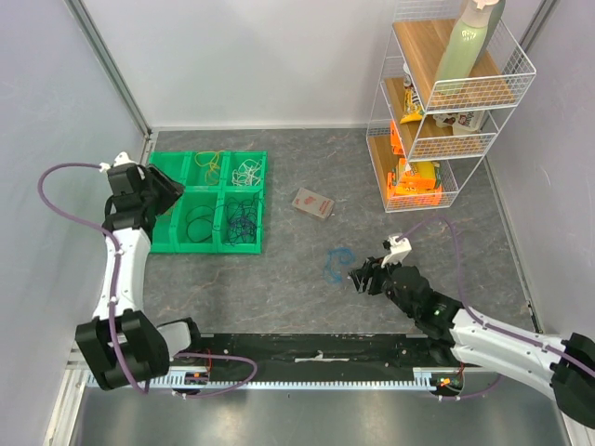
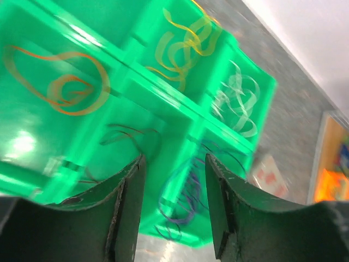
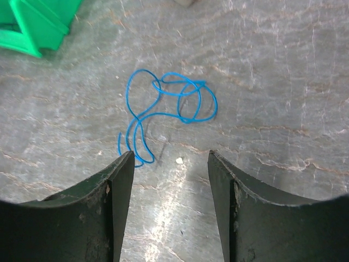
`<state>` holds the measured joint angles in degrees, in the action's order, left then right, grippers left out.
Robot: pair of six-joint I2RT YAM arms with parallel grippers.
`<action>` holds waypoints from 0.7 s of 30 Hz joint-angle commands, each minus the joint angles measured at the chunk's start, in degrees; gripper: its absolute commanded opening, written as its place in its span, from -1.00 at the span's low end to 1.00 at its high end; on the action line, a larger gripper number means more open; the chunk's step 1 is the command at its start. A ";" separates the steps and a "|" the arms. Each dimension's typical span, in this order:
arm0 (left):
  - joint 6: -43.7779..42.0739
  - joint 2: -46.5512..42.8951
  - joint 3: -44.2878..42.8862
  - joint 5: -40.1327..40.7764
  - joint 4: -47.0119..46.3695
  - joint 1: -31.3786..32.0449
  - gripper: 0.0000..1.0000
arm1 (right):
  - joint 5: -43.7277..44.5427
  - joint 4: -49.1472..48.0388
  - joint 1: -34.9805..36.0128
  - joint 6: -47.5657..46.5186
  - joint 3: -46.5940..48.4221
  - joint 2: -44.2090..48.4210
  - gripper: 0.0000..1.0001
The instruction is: Untangle the cables
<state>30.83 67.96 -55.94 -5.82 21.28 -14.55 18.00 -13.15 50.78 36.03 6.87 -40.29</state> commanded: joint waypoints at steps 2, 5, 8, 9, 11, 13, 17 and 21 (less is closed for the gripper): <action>1.26 -2.74 6.19 -21.42 -6.41 10.89 0.07 | -0.16 -3.11 -0.95 0.97 4.02 -6.89 0.30; -1.12 -3.54 8.39 -20.99 -10.10 25.58 0.07 | -3.22 -5.48 -3.05 2.11 4.73 -11.55 0.38; 1.42 -1.18 11.81 -22.38 -17.65 36.58 0.07 | -7.17 -8.64 -6.30 3.95 4.03 -14.10 0.39; 2.21 1.01 12.43 -22.82 -20.02 39.91 0.07 | -8.32 -9.52 -7.36 4.39 3.76 -14.63 0.39; 3.09 6.54 12.00 -22.74 -23.02 45.45 0.08 | -10.43 -11.10 -8.94 5.10 3.24 -15.08 0.39; 4.32 13.74 9.99 -23.35 -24.44 49.42 0.08 | -11.67 -11.72 -10.00 5.54 2.45 -14.90 0.40; 6.78 25.70 5.68 -24.31 -27.85 52.69 0.08 | -13.25 -11.99 -10.88 5.98 0.95 -13.06 0.40; 11.26 32.39 5.41 -25.64 -33.84 53.39 -0.05 | -13.52 -11.46 -11.15 6.24 -0.10 -11.04 0.40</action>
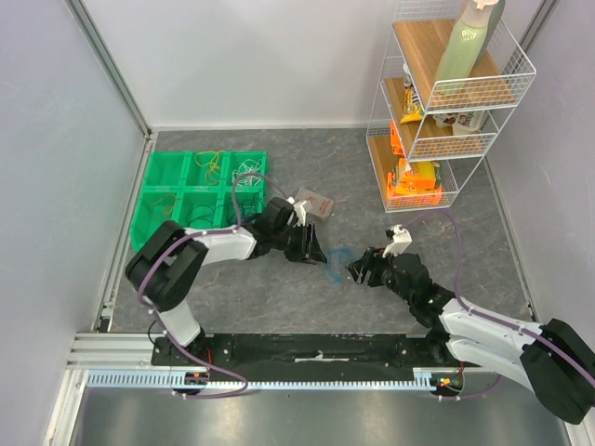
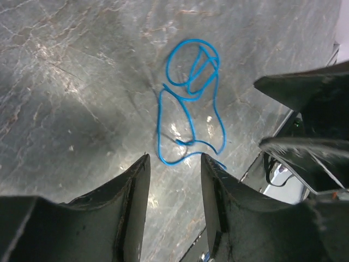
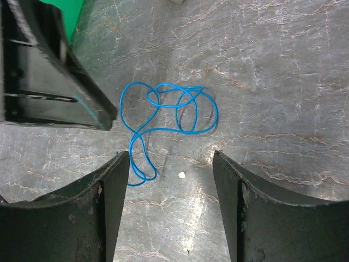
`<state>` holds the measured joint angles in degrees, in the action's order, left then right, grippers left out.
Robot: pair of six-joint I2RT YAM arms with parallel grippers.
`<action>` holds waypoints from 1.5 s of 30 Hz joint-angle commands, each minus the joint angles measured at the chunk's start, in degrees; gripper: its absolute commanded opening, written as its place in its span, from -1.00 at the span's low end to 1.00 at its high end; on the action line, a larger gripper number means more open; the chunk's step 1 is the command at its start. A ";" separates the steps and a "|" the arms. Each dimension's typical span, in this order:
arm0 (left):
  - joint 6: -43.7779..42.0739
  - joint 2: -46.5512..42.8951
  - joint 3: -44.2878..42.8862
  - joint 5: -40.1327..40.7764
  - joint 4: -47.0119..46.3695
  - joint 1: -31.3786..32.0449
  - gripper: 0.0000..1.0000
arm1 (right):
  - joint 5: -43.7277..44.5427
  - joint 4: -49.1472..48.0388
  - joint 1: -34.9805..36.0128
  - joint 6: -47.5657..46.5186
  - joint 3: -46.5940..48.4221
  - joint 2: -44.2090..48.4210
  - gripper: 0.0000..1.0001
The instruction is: Untangle the cables
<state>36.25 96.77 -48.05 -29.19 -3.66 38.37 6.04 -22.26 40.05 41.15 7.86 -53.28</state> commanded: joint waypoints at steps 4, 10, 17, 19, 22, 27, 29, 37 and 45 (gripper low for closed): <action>8.04 7.64 -2.66 -4.56 -13.74 1.79 -0.04 | -1.65 -2.70 -0.59 1.13 -1.62 2.48 0.41; 9.01 10.80 -3.80 -2.72 -13.05 2.76 -0.17 | -2.53 -3.49 -0.59 1.04 -0.83 -0.24 0.41; 2.96 4.85 -3.28 3.70 -4.52 2.76 -0.96 | -3.05 -2.26 -2.95 4.02 -0.03 -2.01 0.39; 1.20 2.21 -2.49 3.35 -2.76 2.76 -0.97 | -3.75 -2.78 -4.80 5.96 -0.30 -2.62 0.37; -0.21 -1.31 -0.91 0.20 -1.61 2.94 -0.96 | -4.81 -3.75 -5.86 5.01 0.84 -4.99 0.36; -5.56 -7.46 -0.46 -1.75 2.15 4.26 -0.96 | -11.83 -4.37 -5.95 -2.46 5.14 -8.95 0.33; -7.50 -9.31 -1.77 -1.57 6.01 4.61 -0.96 | -15.34 -5.07 -5.87 -5.10 6.20 -8.69 0.31; -13.04 -15.64 -6.96 -5.97 12.62 4.87 -0.96 | -24.40 -9.37 -5.86 -6.61 7.00 -7.28 0.29; -14.81 -19.86 -10.30 -5.62 15.17 5.05 -0.96 | -36.09 -20.87 -5.16 -2.75 5.77 -10.61 0.28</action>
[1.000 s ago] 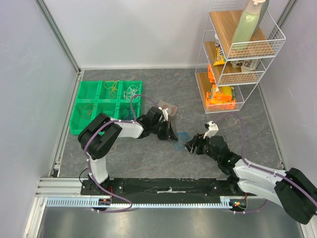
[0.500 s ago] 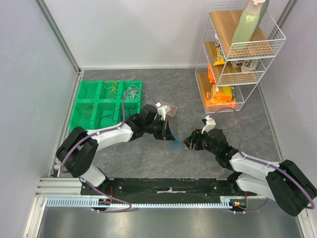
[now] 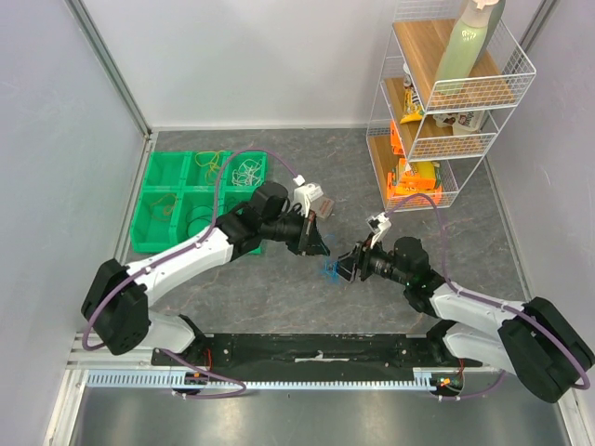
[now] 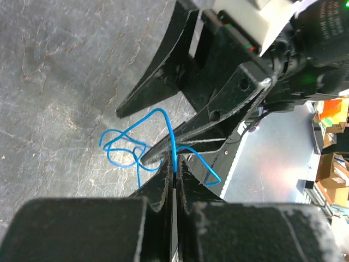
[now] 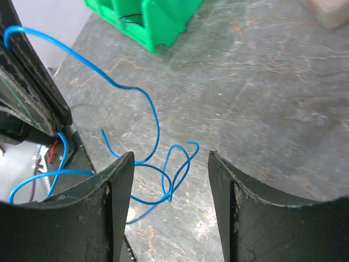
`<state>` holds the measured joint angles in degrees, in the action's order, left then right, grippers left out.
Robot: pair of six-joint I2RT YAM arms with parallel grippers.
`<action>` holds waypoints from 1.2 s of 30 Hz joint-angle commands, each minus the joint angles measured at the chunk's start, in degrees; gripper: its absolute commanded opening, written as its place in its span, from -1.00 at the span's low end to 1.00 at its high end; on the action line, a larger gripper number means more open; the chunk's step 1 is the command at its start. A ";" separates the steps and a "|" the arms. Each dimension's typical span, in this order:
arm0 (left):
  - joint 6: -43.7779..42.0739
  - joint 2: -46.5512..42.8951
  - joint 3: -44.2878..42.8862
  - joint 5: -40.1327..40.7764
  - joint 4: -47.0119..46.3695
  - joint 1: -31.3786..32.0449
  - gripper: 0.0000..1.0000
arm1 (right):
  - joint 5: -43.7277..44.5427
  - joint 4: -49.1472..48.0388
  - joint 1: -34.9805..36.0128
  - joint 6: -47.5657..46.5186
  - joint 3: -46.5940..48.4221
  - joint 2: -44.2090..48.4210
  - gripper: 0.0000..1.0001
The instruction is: Untangle the cables
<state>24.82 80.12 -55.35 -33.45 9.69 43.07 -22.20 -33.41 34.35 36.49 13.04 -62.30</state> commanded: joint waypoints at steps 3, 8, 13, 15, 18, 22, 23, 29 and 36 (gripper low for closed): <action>-3.99 -4.09 -4.58 -0.74 2.96 0.35 -0.96 | -2.10 -5.13 0.54 1.05 0.58 -0.64 0.29; -4.34 -5.41 -7.84 1.72 7.35 0.44 -0.96 | 8.65 14.66 0.54 -6.59 3.04 9.28 0.33; -4.69 -5.94 -10.30 5.68 10.87 0.44 -0.96 | 10.51 24.35 0.54 -9.77 5.59 17.82 0.34; -4.43 -6.55 -10.74 6.03 10.87 0.44 -0.96 | 8.06 24.01 0.46 -9.68 5.51 19.76 0.33; -4.08 -7.78 -11.27 6.82 11.13 0.44 -0.97 | 6.90 21.55 0.55 -9.24 5.42 22.40 0.32; -4.08 -8.66 -12.67 6.82 12.71 0.35 -0.96 | 4.81 18.93 0.54 -9.42 6.91 23.19 0.31; -4.16 -9.10 -12.94 6.73 12.98 0.44 -0.97 | 3.31 17.51 0.63 -8.81 7.17 23.19 0.31; -4.25 -10.42 -13.64 7.00 13.86 0.44 -0.96 | -3.90 12.14 1.42 -6.78 10.24 19.77 0.24; -4.51 -10.77 -13.82 7.61 14.82 0.44 -0.96 | 0.63 16.51 2.13 -7.57 13.76 20.99 0.17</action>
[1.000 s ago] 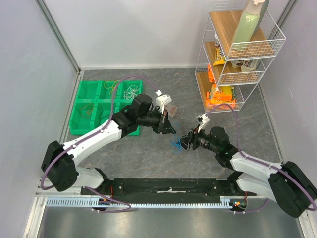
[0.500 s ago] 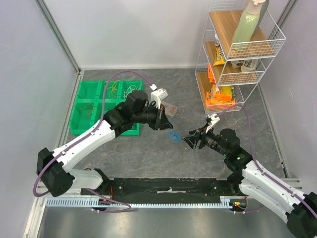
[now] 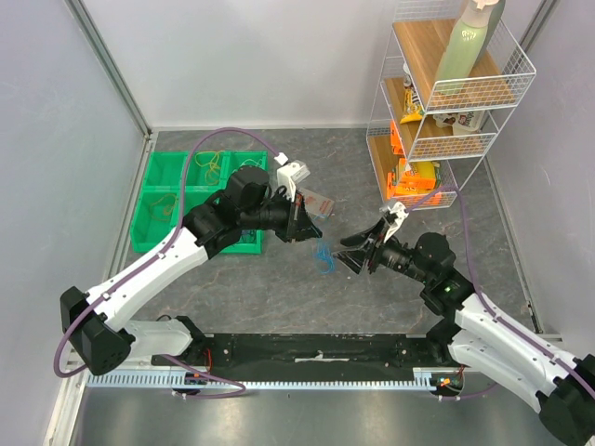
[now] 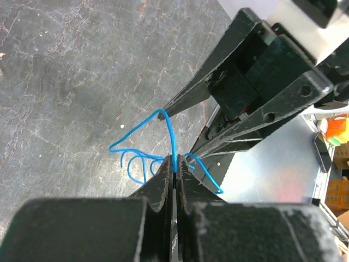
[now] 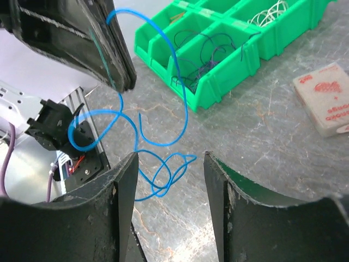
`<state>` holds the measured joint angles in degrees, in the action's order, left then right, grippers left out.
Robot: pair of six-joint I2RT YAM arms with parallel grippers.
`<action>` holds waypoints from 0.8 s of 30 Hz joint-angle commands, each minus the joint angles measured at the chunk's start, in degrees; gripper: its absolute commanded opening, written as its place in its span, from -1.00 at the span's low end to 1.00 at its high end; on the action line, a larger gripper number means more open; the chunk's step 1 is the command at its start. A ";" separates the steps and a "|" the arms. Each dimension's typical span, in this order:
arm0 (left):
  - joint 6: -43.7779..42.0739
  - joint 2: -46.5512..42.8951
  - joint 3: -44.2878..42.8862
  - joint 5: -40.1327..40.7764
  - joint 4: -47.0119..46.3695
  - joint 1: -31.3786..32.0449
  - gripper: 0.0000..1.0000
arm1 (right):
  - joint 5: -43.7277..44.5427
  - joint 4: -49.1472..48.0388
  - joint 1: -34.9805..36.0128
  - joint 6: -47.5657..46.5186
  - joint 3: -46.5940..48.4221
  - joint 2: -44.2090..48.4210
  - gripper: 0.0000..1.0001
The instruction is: Untangle the cables
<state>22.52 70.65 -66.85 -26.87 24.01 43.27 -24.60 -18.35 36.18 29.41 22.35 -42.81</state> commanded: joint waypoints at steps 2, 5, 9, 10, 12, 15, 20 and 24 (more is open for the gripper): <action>-2.31 -1.39 -2.41 1.21 0.77 0.24 -0.96 | 9.29 7.25 0.20 -1.54 6.38 2.98 0.18; -2.66 -1.66 -2.50 1.73 1.30 0.24 -0.96 | 5.81 7.98 0.20 -2.43 7.53 4.75 0.19; -3.01 -1.57 -2.85 1.12 1.13 0.24 -0.96 | -1.23 4.99 0.46 -0.85 6.66 4.05 0.17; -3.01 -1.66 -3.02 1.21 1.04 0.33 -0.96 | -1.33 4.73 0.38 -0.93 6.39 3.53 0.15; -3.01 -1.57 -3.29 1.12 1.13 0.24 -0.96 | -0.80 4.55 0.29 -1.02 5.95 2.91 0.11; -2.75 -1.92 -3.38 0.51 1.04 0.24 -0.96 | -0.36 2.71 0.38 -0.67 4.81 2.29 0.08; -2.31 -2.36 -3.46 -0.28 0.95 0.24 -0.96 | -2.47 -2.56 1.08 1.61 3.67 -1.40 0.06; -1.70 -2.54 -3.46 -1.16 0.34 0.33 -0.96 | -1.95 -5.38 2.49 2.41 2.96 -3.07 0.06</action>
<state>21.76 69.67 -67.88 -25.98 25.41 43.27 -25.58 -17.72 37.41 30.24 26.30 -44.64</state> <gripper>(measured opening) 0.034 0.534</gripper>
